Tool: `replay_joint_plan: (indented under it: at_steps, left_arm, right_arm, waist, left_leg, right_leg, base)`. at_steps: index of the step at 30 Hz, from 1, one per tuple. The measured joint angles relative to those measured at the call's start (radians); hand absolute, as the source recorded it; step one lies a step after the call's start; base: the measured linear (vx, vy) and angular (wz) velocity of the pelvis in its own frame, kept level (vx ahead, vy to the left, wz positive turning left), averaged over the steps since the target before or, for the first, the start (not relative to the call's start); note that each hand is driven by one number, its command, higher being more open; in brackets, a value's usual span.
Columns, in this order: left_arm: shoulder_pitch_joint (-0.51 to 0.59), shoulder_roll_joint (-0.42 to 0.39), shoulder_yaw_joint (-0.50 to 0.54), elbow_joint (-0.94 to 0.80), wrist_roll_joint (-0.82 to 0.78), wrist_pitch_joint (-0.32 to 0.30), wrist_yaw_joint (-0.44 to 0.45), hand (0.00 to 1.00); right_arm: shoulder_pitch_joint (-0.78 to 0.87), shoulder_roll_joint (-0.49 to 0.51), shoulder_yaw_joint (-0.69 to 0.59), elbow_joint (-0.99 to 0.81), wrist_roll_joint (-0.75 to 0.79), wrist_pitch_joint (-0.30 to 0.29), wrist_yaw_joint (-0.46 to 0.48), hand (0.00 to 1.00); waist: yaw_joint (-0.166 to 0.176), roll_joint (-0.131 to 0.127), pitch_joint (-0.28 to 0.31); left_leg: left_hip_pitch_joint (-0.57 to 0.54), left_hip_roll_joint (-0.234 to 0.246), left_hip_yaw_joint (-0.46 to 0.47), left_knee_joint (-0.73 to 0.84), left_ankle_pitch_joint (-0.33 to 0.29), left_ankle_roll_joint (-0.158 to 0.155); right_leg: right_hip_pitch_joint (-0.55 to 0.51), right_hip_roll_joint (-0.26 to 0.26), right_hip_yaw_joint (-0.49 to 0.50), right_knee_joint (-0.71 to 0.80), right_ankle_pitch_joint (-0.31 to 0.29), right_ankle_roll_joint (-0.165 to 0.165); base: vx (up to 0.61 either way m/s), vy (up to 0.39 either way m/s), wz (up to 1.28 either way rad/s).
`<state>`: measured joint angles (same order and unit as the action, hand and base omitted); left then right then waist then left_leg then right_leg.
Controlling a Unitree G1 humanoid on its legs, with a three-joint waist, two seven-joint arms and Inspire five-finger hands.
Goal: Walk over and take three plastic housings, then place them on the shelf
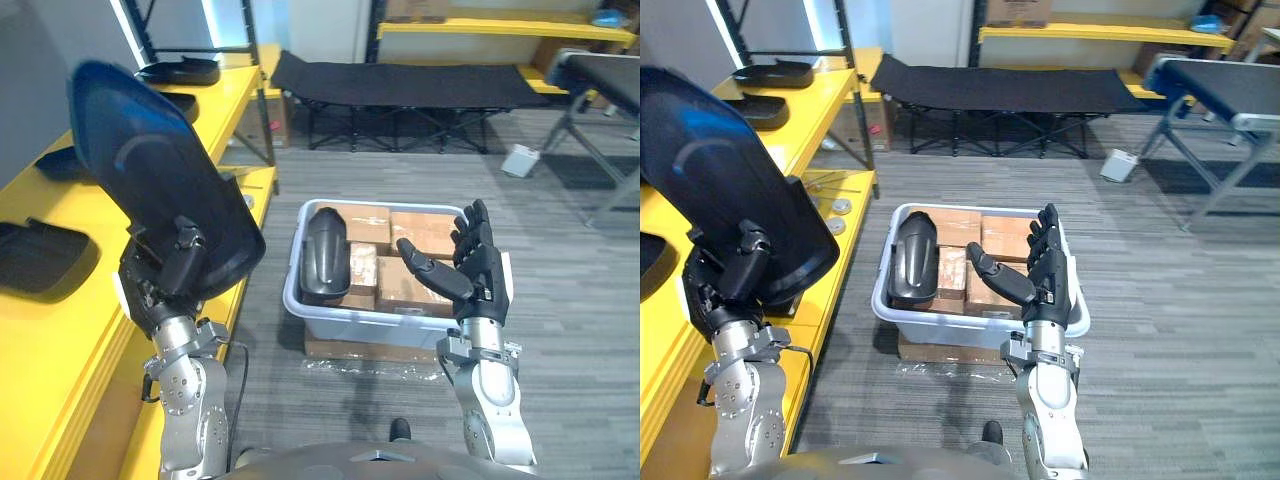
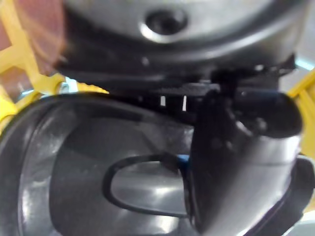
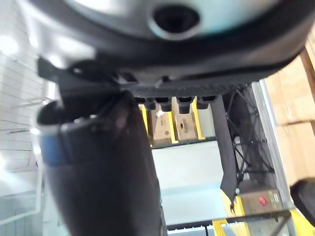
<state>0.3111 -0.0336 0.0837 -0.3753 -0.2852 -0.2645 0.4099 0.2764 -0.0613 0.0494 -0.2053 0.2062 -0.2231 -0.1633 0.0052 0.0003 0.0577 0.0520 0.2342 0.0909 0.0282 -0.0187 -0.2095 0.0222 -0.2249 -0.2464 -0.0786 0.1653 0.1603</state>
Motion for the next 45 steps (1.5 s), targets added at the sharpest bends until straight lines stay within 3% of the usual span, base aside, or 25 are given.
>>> replay_joint_plan:
  at_steps: [7, 12, 17, 18, 20, 21, 23, 27, 29, 32, 33, 35, 37, 39, 45]
  left_arm:
    - [0.027, -0.002, 0.132, -0.09, -0.001, -0.019, -0.018, 0.0]
    - [0.136, -0.026, 0.204, -0.098, -0.028, -0.019, -0.036, 0.0]
    - [0.179, -0.049, 0.197, -0.098, -0.055, -0.018, -0.068, 0.0]
    - [0.178, -0.047, 0.195, -0.098, -0.068, -0.018, -0.094, 0.0]
    - [0.164, -0.042, 0.162, -0.098, -0.114, -0.012, -0.186, 0.0]
    - [0.163, -0.042, 0.151, -0.098, -0.121, -0.012, -0.206, 0.0]
    - [0.164, -0.041, 0.129, -0.098, -0.149, -0.011, -0.246, 0.0]
    - [0.166, -0.038, 0.129, -0.1, -0.136, -0.012, -0.247, 0.0]
    - [0.163, -0.031, 0.127, -0.1, -0.136, -0.008, -0.251, 0.0]
    - [0.136, -0.01, 0.117, -0.1, -0.138, 0.024, -0.294, 0.0]
    - [0.115, 0.01, 0.1, -0.095, -0.138, 0.032, -0.322, 0.0]
    - [0.089, 0.037, 0.06, -0.094, -0.138, 0.032, -0.345, 0.0]
    - [0.075, 0.041, 0.026, -0.095, -0.138, 0.027, -0.357, 0.0]
    - [0.081, 0.041, -0.022, -0.095, -0.137, 0.027, -0.336, 0.0]
    - [0.142, 0.014, -0.034, -0.098, -0.153, 0.021, -0.296, 0.0]
  right_arm:
    - [-0.134, -0.048, 0.051, 0.075, -0.047, 0.042, -0.046, 1.0]
    - [-0.19, -0.053, 0.082, 0.08, -0.04, 0.064, -0.052, 1.0]
    - [-0.182, -0.056, 0.082, 0.08, -0.039, 0.075, -0.028, 1.0]
    - [-0.175, -0.057, 0.082, 0.08, -0.039, 0.075, -0.018, 1.0]
    - [-0.139, -0.06, 0.072, 0.08, -0.033, 0.075, -0.011, 1.0]
    - [-0.133, -0.061, 0.068, 0.082, -0.033, 0.076, -0.011, 1.0]
    - [-0.134, -0.061, 0.064, 0.095, -0.041, 0.075, -0.011, 1.0]
    - [-0.142, -0.058, 0.092, 0.096, -0.021, 0.048, 0.008, 1.0]
    - [-0.154, -0.057, 0.112, 0.095, 0.005, 0.021, 0.042, 1.0]
    - [-0.153, -0.062, 0.112, 0.092, -0.041, -0.003, 0.039, 1.0]
    - [-0.153, -0.063, 0.107, 0.086, -0.051, -0.004, 0.026, 1.0]
    - [-0.143, -0.062, 0.105, 0.078, -0.051, -0.004, 0.022, 1.0]
    - [-0.126, -0.059, 0.101, 0.061, -0.04, -0.005, 0.035, 1.0]
    - [-0.105, -0.058, 0.085, 0.048, -0.039, -0.009, 0.06, 1.0]
    - [-0.082, -0.055, 0.084, -0.028, -0.04, -0.064, 0.112, 1.0]
  waist:
    - [0.084, 0.013, -0.002]
    - [0.133, 0.017, -0.002]
    - [0.132, 0.029, 0.004]
    - [0.128, 0.03, 0.005]
    - [0.115, 0.028, 0.01]
    - [0.115, 0.032, 0.016]
    - [0.132, 0.059, 0.036]
    - [0.138, 0.067, 0.038]
    - [0.126, 0.058, 0.044]
    - [0.092, 0.047, 0.041]
    - [0.07, 0.044, 0.041]
    - [0.052, 0.037, 0.039]
    - [0.063, 0.036, 0.038]
    - [0.071, 0.035, 0.039]
    - [0.076, 0.031, 0.044]
  left_leg:
    - [-0.082, -0.013, -0.162, 0.031, 0.008, 0.004]
    - [-0.08, -0.017, -0.184, 0.034, 0.006, 0.004]
    - [-0.101, -0.022, -0.199, 0.073, 0.0, 0.022]
    - [-0.118, -0.026, -0.198, 0.079, 0.009, 0.034]
    - [-0.169, -0.049, -0.136, 0.093, 0.055, 0.099]
    - [-0.172, -0.051, -0.113, 0.092, 0.063, 0.109]
    - [-0.166, -0.052, -0.102, 0.086, 0.078, 0.102]
    - [-0.167, -0.058, -0.102, 0.071, 0.081, 0.098]
    - [-0.179, -0.078, -0.119, 0.073, 0.078, 0.095]
    - [-0.203, -0.121, -0.2, 0.081, 0.08, 0.096]
    - [-0.219, -0.148, -0.257, 0.086, 0.083, 0.1]
    - [-0.219, -0.182, -0.319, 0.063, 0.107, 0.102]
    - [-0.22, -0.199, -0.351, 0.037, 0.146, 0.083]
    - [-0.231, -0.202, -0.313, 0.038, 0.171, 0.095]
    - [-0.218, -0.17, -0.248, 0.041, 0.164, 0.101]
  right_leg:
    - [0.06, -0.005, -0.152, 0.0, -0.021, 0.013]
    - [0.086, -0.008, -0.177, 0.0, -0.034, 0.018]
    - [0.104, -0.008, -0.201, 0.001, -0.052, 0.017]
    - [0.105, -0.009, -0.216, 0.001, -0.057, 0.016]
    - [0.117, -0.027, -0.276, 0.001, -0.069, 0.019]
    - [0.124, -0.032, -0.291, 0.006, -0.07, 0.02]
    - [0.138, -0.038, -0.311, 0.026, -0.082, 0.028]
    - [0.139, -0.043, -0.316, 0.027, -0.085, 0.03]
    - [0.134, -0.058, -0.293, 0.06, -0.123, 0.048]
    - [0.1, -0.047, -0.136, 0.174, -0.241, 0.045]
    - [0.084, -0.021, -0.036, 0.226, -0.316, 0.022]
    - [0.08, 0.017, 0.082, 0.285, -0.402, -0.017]
    - [0.084, 0.015, 0.069, 0.32, -0.42, -0.014]
    - [0.1, 0.018, 0.037, 0.326, -0.42, -0.013]
    - [0.1, 0.033, 0.037, 0.339, -0.437, -0.024]
  base:
    - [0.01, 0.006, 0.61]
    - [0.01, 0.021, 0.2]
    - [-0.01, 0.01, 0.13]
    - [-0.03, 0.015, 0.54]
    - [-0.03, 0.03, 0.95]
    - [-0.02, 0.046, 0.84]
    - [-0.02, 0.033, 0.38]
    - [-0.01, 0.016, 0.12]
    - [0.01, 0.044, 0.33]
    - [0.02, -0.009, 0.9]
    - [0.0, -0.067, 1.35]
    - [0.03, -0.12, 1.36]
    - [0.09, -0.116, 0.83]
    - [0.06, -0.052, 0.6]
    - [-0.04, -0.023, -0.03]
